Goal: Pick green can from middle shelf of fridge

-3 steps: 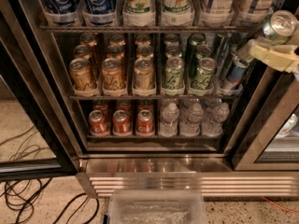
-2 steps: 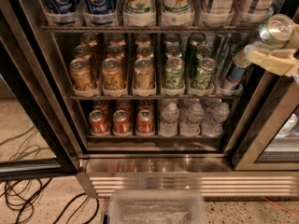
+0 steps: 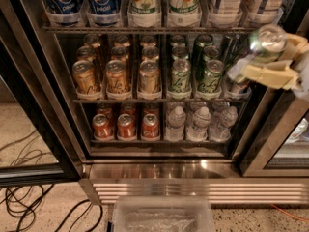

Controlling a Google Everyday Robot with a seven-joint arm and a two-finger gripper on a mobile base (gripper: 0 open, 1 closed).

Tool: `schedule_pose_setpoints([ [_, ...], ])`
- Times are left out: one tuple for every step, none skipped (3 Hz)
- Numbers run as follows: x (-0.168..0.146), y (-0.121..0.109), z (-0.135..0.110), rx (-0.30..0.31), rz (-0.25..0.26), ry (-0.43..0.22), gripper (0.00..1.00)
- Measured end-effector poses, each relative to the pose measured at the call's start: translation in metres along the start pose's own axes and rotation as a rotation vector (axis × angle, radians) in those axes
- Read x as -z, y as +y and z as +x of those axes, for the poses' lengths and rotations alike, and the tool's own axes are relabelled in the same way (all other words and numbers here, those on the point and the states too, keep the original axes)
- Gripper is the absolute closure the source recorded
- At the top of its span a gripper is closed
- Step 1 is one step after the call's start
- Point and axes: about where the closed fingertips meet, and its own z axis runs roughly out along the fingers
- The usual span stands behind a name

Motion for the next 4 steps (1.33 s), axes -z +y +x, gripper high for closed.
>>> schedule_pose_setpoints([
  [-0.014,0.064,-0.014,-0.102,-0.162,0.002,1.0],
  [-0.02,0.112,-0.028,-0.186,-0.292,-0.007,1.0],
  [-0.019,0.14,-0.042,-0.223,-0.361,-0.03,1.0],
  [-0.018,0.157,-0.053,-0.231,-0.408,-0.05,1.0],
])
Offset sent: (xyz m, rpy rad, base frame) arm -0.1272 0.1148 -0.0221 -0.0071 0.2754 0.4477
